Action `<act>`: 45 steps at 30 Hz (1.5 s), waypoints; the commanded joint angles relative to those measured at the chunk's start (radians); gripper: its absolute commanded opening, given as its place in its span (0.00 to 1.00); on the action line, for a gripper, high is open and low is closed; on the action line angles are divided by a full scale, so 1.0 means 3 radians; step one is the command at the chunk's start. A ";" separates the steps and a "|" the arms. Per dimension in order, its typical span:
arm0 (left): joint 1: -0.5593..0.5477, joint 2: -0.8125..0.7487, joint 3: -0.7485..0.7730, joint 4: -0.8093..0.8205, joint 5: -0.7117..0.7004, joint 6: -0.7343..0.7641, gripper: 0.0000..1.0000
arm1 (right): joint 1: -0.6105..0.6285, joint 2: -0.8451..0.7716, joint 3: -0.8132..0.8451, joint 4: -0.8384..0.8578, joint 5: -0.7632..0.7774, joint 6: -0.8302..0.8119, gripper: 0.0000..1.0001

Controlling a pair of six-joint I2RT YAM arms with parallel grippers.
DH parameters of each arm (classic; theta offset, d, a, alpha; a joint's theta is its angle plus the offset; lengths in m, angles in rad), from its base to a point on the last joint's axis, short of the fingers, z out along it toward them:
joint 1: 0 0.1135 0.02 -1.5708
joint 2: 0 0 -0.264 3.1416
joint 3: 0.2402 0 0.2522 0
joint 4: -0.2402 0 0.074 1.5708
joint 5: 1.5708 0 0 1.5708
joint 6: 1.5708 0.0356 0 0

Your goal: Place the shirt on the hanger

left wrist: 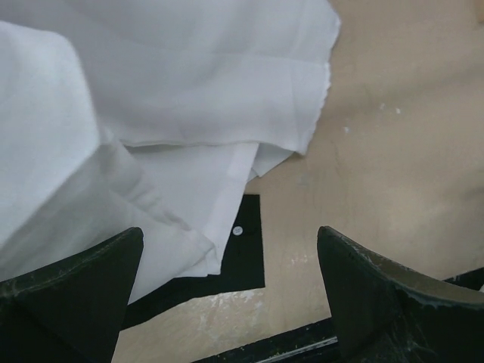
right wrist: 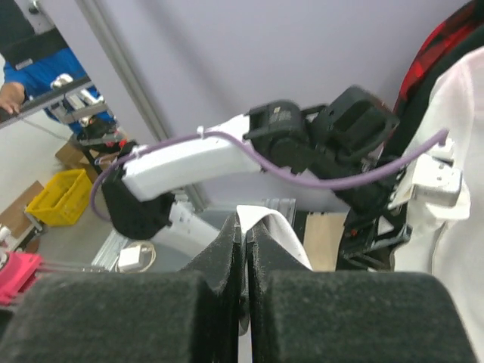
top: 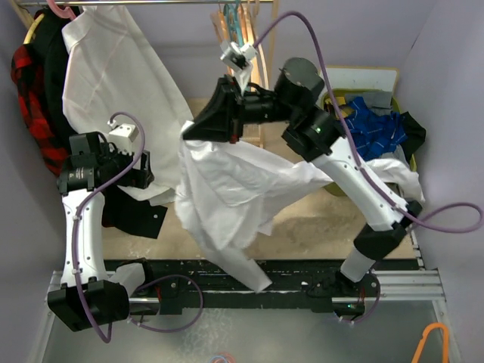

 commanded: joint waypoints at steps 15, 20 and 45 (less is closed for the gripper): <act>0.0164 0.0200 0.0422 -0.0155 0.0128 0.0024 0.99 | -0.0628 -0.0869 -0.1605 0.1145 0.0489 0.0504 0.00; 0.0065 0.0497 0.0552 -0.0626 0.0867 0.0475 0.99 | -0.0669 -0.1512 -0.2966 0.0858 0.0637 0.0293 0.00; -0.0767 0.1378 0.0896 -0.0470 0.0268 0.0455 1.00 | -0.0670 -0.1218 -0.3040 -0.0344 0.3166 -0.0162 1.00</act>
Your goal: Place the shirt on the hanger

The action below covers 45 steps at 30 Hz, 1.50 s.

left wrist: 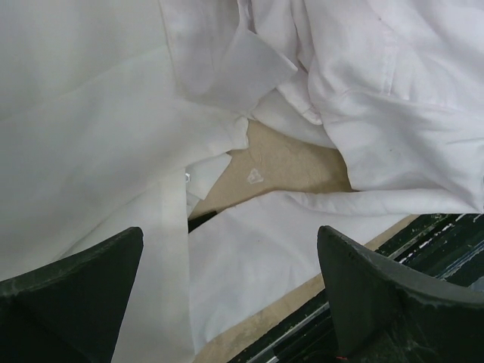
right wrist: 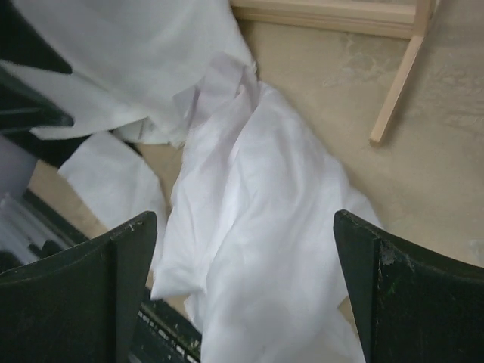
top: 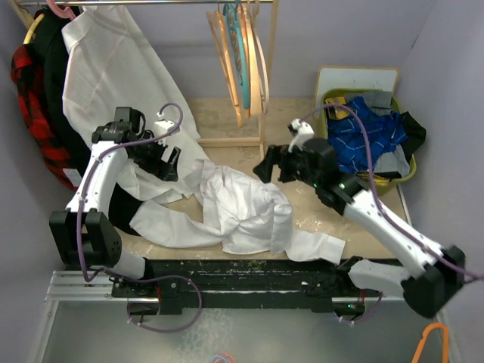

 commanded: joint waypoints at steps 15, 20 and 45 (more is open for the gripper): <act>0.0034 -0.0692 -0.0056 -0.0038 0.0432 -0.0268 0.56 | 0.0118 0.2668 0.1392 0.1250 -0.0698 -0.0106 0.77; 0.0039 -0.0734 -0.0111 -0.0042 0.0510 -0.0210 0.99 | 0.0278 0.3110 0.1842 0.1174 -0.0642 -0.0170 0.80; 0.0070 -0.0681 -0.0265 0.0006 0.0546 -0.0195 0.99 | 0.0388 0.3273 0.1937 0.1140 -0.0379 -0.0296 0.00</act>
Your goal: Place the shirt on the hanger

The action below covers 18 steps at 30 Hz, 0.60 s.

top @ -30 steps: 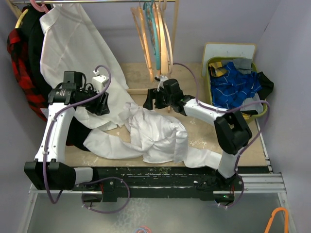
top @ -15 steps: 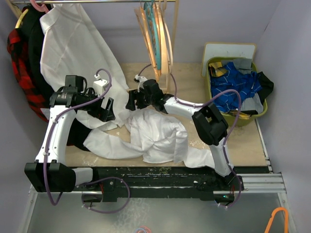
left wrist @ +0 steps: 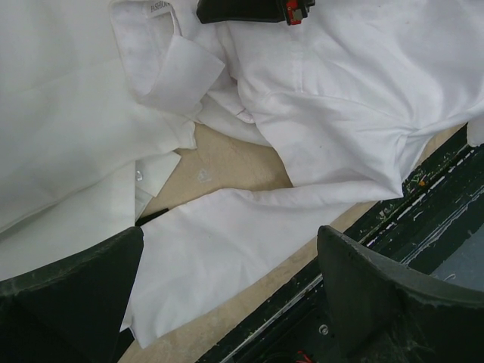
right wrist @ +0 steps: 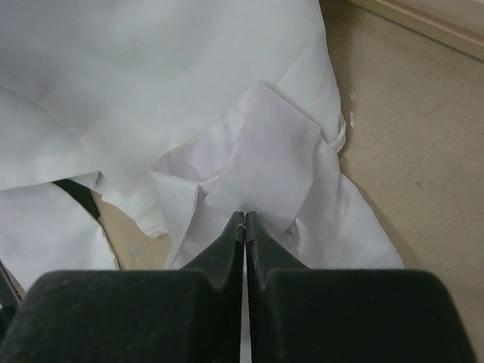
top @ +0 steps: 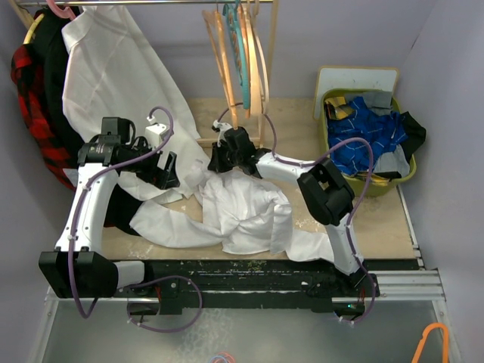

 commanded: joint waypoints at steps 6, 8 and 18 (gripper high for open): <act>0.0021 0.0059 -0.0023 0.0045 0.0142 0.0041 0.99 | -0.0005 -0.0366 0.0025 -0.0090 0.0144 -0.0176 0.75; 0.0021 0.0063 -0.0018 0.0039 0.0139 0.0046 0.99 | -0.0002 -0.0317 0.0077 -0.0075 0.0190 -0.0214 0.84; 0.0021 0.0054 -0.0056 0.0055 0.0129 0.0054 0.99 | 0.0017 0.0110 0.0525 -0.0305 0.0293 -0.0161 0.73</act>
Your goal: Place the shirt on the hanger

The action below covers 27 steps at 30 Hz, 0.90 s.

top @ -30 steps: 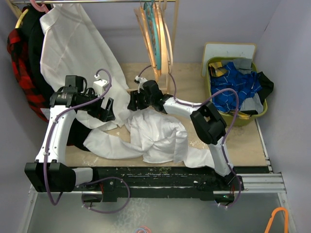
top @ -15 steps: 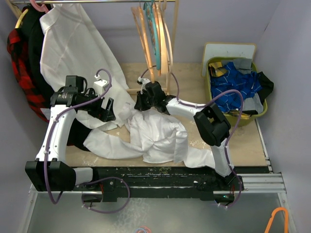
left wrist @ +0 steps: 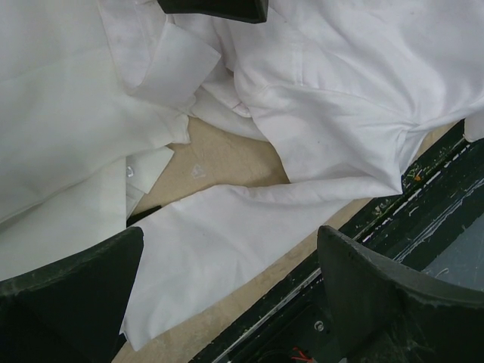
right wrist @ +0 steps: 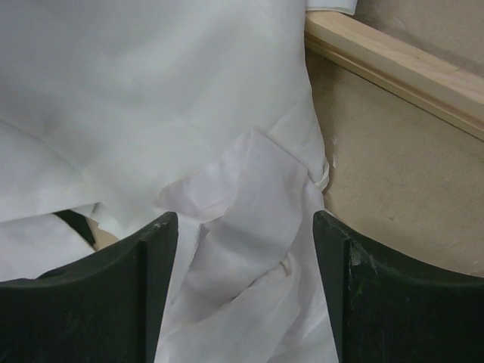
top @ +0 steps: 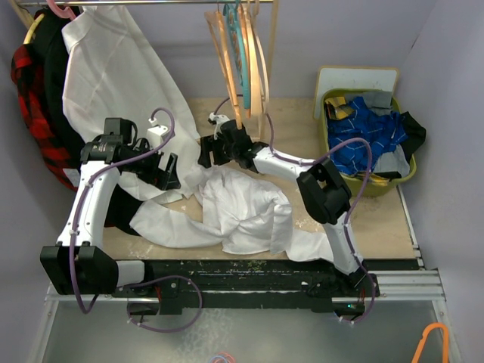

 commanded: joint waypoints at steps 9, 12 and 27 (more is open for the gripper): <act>0.0021 -0.0043 -0.0041 0.0080 0.0079 0.0065 0.99 | 0.0015 0.0336 0.0471 -0.0385 0.0271 -0.0028 0.47; 0.0021 -0.0046 -0.0048 0.0069 0.0110 0.0072 0.99 | 0.0015 0.0177 0.0301 -0.0301 0.0289 -0.0033 0.23; -0.0425 0.0456 0.0077 -0.0199 0.0323 0.0275 0.99 | 0.0016 -0.2133 -0.2413 0.0828 0.0479 0.0380 0.00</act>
